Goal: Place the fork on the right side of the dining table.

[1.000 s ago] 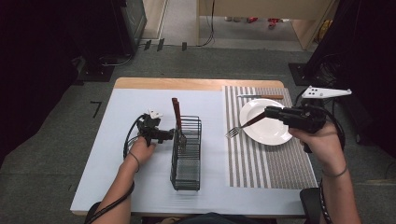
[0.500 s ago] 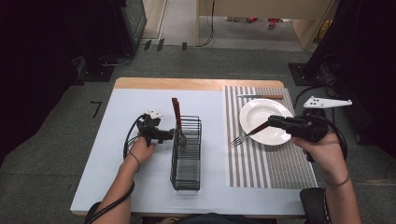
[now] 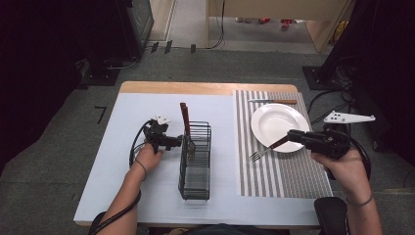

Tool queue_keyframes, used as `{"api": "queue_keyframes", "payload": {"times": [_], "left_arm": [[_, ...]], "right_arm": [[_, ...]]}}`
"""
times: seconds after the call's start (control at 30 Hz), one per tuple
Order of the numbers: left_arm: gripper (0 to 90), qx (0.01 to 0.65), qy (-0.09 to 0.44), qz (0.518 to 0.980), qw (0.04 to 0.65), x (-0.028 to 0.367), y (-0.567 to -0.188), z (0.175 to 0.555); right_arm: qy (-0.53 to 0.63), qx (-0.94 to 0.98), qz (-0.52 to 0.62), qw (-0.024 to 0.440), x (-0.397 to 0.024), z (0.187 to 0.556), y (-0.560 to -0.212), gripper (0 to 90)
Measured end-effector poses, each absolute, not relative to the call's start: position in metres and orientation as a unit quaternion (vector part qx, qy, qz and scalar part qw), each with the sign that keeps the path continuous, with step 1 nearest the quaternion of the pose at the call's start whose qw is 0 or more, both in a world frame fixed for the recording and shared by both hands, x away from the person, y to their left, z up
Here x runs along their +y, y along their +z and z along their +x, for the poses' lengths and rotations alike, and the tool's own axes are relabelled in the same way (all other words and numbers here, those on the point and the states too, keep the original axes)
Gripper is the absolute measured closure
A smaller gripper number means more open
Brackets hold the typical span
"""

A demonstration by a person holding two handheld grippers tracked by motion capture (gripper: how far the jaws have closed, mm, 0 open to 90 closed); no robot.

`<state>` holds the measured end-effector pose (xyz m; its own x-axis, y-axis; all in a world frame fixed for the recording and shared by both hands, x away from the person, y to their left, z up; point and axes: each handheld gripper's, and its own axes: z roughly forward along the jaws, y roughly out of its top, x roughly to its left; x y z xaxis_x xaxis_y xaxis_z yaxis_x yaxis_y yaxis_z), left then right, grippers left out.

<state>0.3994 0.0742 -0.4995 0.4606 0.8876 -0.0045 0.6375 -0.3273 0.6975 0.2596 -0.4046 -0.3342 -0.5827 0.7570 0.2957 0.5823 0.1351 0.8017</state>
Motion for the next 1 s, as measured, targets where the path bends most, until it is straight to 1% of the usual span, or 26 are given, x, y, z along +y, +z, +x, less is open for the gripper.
{"api": "queue_keyframes", "payload": {"times": [0.6, 0.83, 1.0], "left_arm": [[0.0, 0.482, 0.194, 0.792, 0.322, 0.074, -0.499, 0.399], [0.0, 0.482, 0.194, 0.791, 0.323, 0.074, -0.499, 0.399], [0.0, 0.482, 0.194, 0.791, 0.323, 0.074, -0.499, 0.399]], "right_arm": [[0.468, 0.734, 0.486, 0.079, -0.421, 0.254, -0.354, 80.6], [0.462, 0.723, 0.507, 0.081, -0.436, 0.249, -0.363, 75.0], [0.455, 0.714, 0.527, 0.074, -0.449, 0.248, -0.373, 74.1]]}}
